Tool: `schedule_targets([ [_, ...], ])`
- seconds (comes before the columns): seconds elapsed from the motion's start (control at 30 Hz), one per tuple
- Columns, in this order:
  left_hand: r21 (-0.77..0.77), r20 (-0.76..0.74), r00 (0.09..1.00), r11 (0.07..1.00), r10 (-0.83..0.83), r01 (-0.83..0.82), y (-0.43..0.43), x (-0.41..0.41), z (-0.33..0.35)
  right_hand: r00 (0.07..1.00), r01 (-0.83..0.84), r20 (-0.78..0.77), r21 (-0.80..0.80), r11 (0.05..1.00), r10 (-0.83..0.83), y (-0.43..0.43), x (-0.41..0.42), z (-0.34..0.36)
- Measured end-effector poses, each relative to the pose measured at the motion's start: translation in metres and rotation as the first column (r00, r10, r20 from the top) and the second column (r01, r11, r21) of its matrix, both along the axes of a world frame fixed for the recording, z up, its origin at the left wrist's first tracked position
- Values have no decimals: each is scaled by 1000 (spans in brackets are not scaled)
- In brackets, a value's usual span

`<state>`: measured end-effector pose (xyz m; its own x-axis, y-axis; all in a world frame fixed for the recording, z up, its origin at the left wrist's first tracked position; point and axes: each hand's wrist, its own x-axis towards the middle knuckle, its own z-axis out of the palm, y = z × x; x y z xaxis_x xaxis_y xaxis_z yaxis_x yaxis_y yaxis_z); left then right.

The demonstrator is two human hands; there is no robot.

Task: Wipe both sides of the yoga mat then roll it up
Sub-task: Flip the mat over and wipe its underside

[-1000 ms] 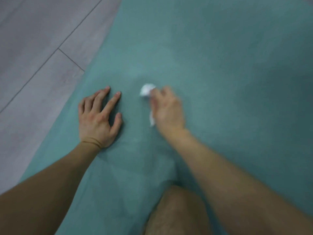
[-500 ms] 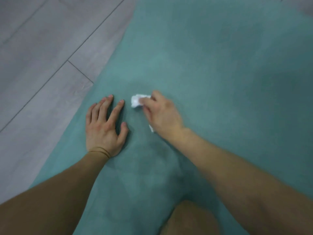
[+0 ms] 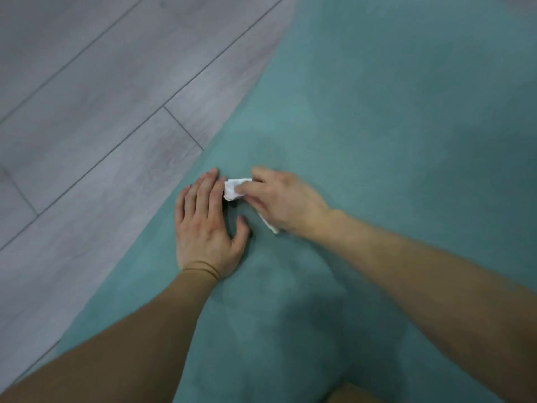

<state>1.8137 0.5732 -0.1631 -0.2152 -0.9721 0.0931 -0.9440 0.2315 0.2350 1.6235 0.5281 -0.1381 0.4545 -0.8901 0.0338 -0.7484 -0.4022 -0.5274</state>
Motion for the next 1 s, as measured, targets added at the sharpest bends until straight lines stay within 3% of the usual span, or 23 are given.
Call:
schedule_targets([
  [0.03, -1, 4, 1000, 1000, 21, -21, -1, -1, 0, 998, 50, -28, -37, 998, -51, -26, -20, 2],
  [0.07, -3, 13, 999, 999, 41, -41, -1, -1, 0, 975, 201, -84, -63, 978, -206, -57, -43, 5],
  [0.13, -6, 20, 998, 998, 56, -56, -3, -1, 0, 815, 537, -172, -136, 833, -554, -110, -82, 15],
  [0.2, -4, 13, 998, 998, 58, -58, -2, -2, 1, 660, 727, -153, -115, 677, -735, -114, -73, 16],
  [0.23, 1, 14, 998, 998, 59, -59, -3, -3, 2, 704, 699, -97, -81, 710, -704, -99, -45, 14],
  [0.3, 12, 18, 998, 998, 68, -68, -4, -2, 3, 927, 370, 64, 0, 929, -369, -53, 17, 5],
  [0.37, 10, 11, 997, 997, 77, -77, -3, -2, 2, 998, 38, 50, -11, 999, -38, -33, 30, -4],
  [0.4, 7, 8, 997, 997, 72, -72, -3, -2, 3, 999, 33, 19, -46, 998, -32, -51, 15, 0],
  [0.47, -2, 3, 998, 998, 62, -62, -4, -1, 2, 941, 315, -102, -82, 946, -322, -107, -26, 11],
  [0.53, -11, 4, 998, 998, 60, -60, -4, 0, 2, 740, 650, -136, -109, 752, -659, -145, -57, 21],
  [0.57, -8, 3, 998, 998, 60, -60, -4, 0, 2, 676, 724, -111, -81, 685, -729, -146, -53, 24],
  [0.6, -3, 0, 998, 998, 62, -62, -4, -1, 2, 692, 712, -73, -97, 696, -718, -135, -35, 25],
  [0.63, 3, 1, 998, 998, 66, -66, -4, -2, 2, 784, 610, -41, -126, 782, -619, -116, -9, 16],
  [0.7, 3, 3, 997, 997, 71, -71, -4, -2, 2, 963, 268, 29, -136, 954, -266, -70, 40, 2],
  [0.77, -5, -7, 997, 997, 80, -80, -4, -1, 1, 999, 45, 14, -24, 999, -45, -62, 37, 3],
  [0.83, -8, -22, 996, 996, 92, -92, -4, 0, 1, 973, 213, -88, 6, 977, -212, -106, 0, 19],
  [0.93, -16, -27, 995, 995, 98, -99, -5, 0, 0, 699, 703, -111, -78, 707, -706, -157, -45, 24],
  [0.97, -10, -25, 995, 995, 96, -96, -6, 0, 0, 680, 722, -100, -87, 687, -727, -151, -38, 22],
  [1.0, -1, -19, 995, 995, 95, -95, -6, -1, 0, 729, 677, -60, -93, 731, -682, -133, -17, 19],
])
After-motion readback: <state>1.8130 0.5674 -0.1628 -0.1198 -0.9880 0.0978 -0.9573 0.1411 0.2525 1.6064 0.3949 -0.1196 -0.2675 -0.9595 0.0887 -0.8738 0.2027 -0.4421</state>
